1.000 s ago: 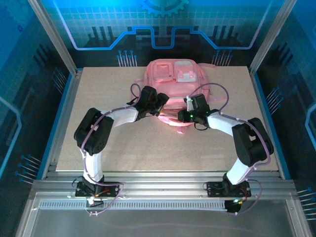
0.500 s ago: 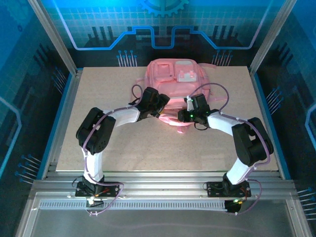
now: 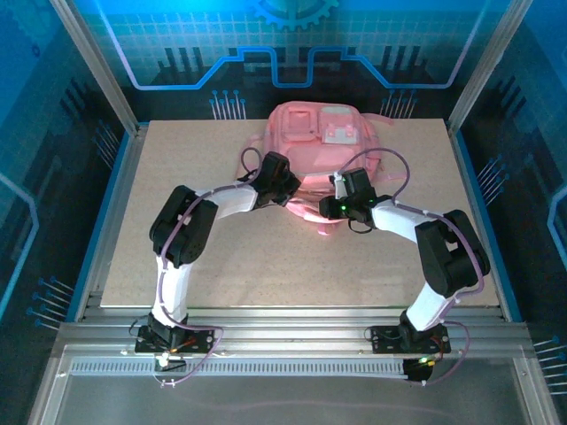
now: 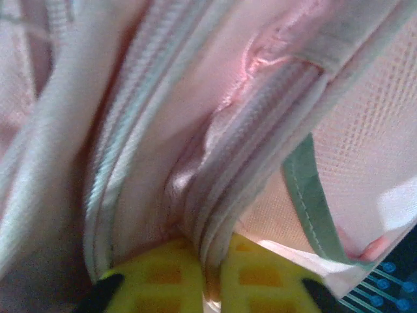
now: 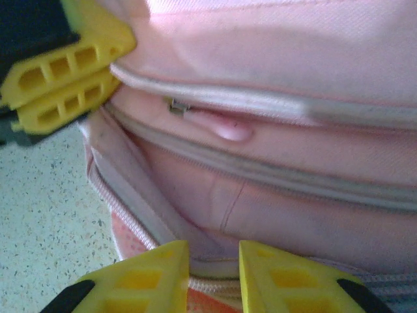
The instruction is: Pack the student bag
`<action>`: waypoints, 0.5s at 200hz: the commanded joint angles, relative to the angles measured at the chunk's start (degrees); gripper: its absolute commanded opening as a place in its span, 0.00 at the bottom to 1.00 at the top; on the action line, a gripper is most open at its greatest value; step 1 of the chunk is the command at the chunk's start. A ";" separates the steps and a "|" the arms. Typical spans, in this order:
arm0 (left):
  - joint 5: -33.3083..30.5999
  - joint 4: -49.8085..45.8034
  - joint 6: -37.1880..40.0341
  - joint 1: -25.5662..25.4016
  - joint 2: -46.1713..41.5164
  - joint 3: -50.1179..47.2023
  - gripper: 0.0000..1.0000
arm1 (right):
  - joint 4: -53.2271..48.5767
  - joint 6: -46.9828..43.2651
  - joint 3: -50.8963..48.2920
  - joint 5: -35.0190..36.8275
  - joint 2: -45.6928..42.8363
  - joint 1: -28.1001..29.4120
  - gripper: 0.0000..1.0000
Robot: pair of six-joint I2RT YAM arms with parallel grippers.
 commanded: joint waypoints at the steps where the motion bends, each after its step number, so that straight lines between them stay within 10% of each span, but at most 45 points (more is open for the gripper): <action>1: 1.33 1.38 2.42 0.28 0.04 2.41 0.00 | -4.36 -3.91 -0.06 -2.48 -1.14 0.72 0.27; 100: 3.83 2.22 -3.33 -1.34 -8.49 -1.17 0.00 | -11.63 -10.61 11.39 -4.76 0.18 -0.83 0.59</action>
